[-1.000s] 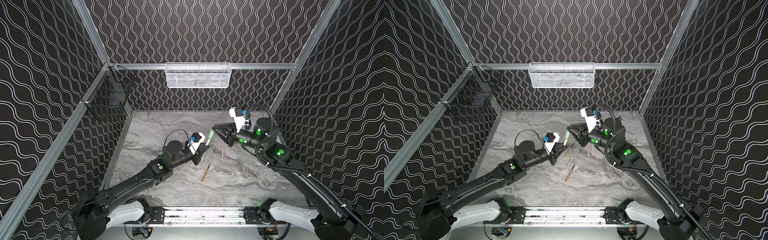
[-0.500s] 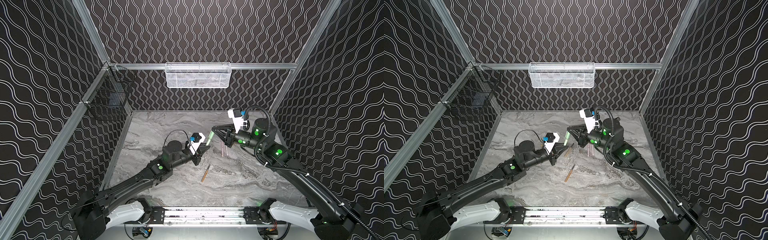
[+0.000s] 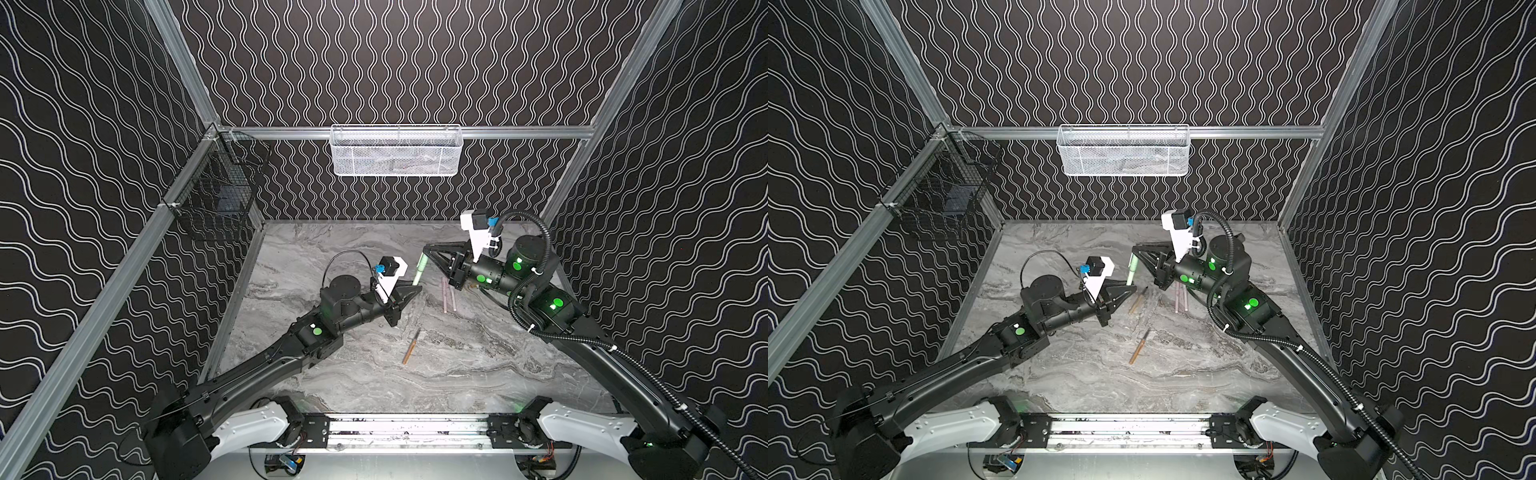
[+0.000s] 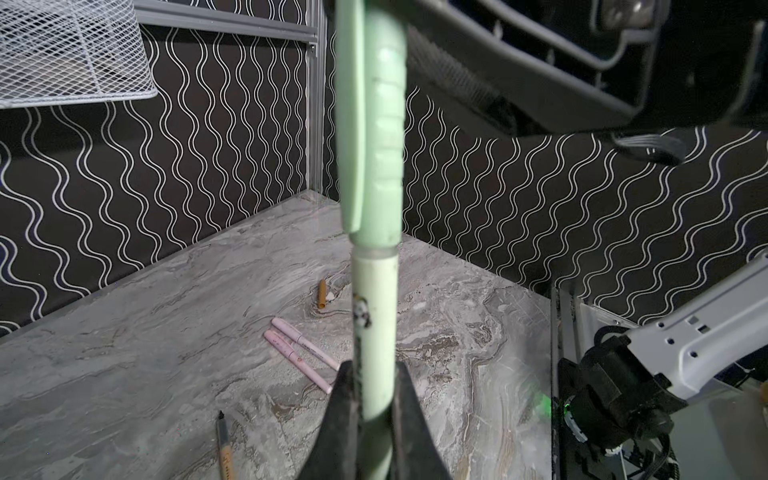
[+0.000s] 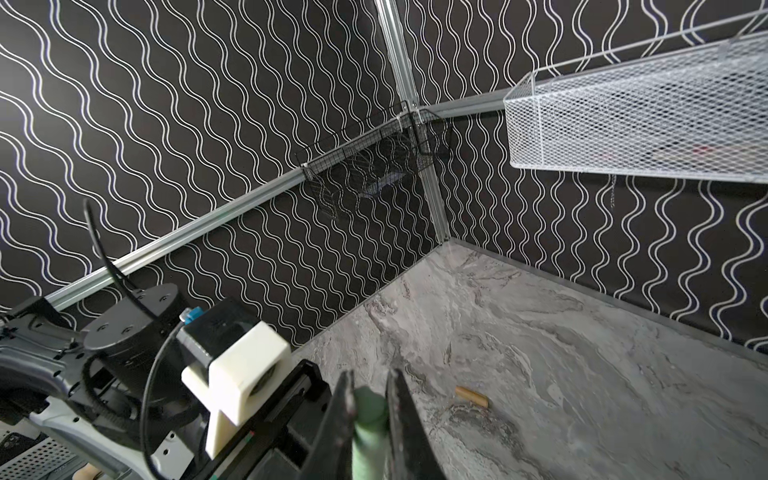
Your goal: Insert the pens into the pen caps
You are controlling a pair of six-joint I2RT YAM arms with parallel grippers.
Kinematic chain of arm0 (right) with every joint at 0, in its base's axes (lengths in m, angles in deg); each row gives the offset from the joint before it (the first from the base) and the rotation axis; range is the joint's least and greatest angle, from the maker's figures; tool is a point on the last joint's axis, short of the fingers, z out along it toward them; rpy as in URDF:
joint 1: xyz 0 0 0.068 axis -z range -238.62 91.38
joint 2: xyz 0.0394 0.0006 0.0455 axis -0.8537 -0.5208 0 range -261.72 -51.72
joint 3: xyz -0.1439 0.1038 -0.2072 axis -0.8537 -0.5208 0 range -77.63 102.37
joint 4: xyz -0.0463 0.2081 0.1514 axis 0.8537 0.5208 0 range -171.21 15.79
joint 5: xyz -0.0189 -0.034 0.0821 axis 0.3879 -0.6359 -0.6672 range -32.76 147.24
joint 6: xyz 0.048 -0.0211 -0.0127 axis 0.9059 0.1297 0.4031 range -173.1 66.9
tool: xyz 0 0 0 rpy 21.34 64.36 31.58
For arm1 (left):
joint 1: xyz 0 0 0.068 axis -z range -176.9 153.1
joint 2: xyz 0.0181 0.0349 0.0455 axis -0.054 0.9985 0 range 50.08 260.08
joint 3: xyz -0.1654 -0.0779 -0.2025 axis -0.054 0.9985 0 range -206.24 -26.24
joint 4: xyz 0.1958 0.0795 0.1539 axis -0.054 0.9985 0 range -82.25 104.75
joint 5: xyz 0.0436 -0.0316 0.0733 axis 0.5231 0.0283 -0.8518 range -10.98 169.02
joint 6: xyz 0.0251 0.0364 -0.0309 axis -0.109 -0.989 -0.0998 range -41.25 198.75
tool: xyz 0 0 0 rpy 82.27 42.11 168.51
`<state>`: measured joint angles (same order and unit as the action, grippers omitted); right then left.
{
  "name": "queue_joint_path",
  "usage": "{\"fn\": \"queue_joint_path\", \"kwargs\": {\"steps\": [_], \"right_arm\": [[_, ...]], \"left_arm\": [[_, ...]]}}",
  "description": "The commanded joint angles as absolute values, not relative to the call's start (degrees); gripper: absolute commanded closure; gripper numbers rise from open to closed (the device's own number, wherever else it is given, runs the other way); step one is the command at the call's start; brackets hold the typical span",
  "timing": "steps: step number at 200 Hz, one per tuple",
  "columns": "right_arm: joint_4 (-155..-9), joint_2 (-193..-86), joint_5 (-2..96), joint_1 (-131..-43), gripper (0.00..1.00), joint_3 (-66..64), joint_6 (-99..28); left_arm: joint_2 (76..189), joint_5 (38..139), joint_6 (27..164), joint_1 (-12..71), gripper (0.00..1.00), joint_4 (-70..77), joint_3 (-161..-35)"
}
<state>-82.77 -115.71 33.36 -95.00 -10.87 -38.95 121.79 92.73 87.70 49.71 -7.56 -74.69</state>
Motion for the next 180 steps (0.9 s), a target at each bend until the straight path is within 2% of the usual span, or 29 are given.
{"fn": "queue_joint_path", "kwargs": {"steps": [1, 96, 180], "right_arm": [[-76.4, -116.1, 31.9, -95.2, 0.93, -11.3, -38.8], [-76.5, -115.2, 32.5, -95.9, 0.93, -18.7, -37.7], [-77.7, -114.8, 30.7, -96.2, 0.9, -20.1, -35.5]], "left_arm": [[121.3, 91.1, 89.4, 49.4, 1.0, -22.0, -76.5], [124.8, 86.5, 87.7, 49.4, 1.0, -34.3, -83.9], [126.7, 88.4, 89.6, 47.0, 1.0, -36.8, -88.0]]}}
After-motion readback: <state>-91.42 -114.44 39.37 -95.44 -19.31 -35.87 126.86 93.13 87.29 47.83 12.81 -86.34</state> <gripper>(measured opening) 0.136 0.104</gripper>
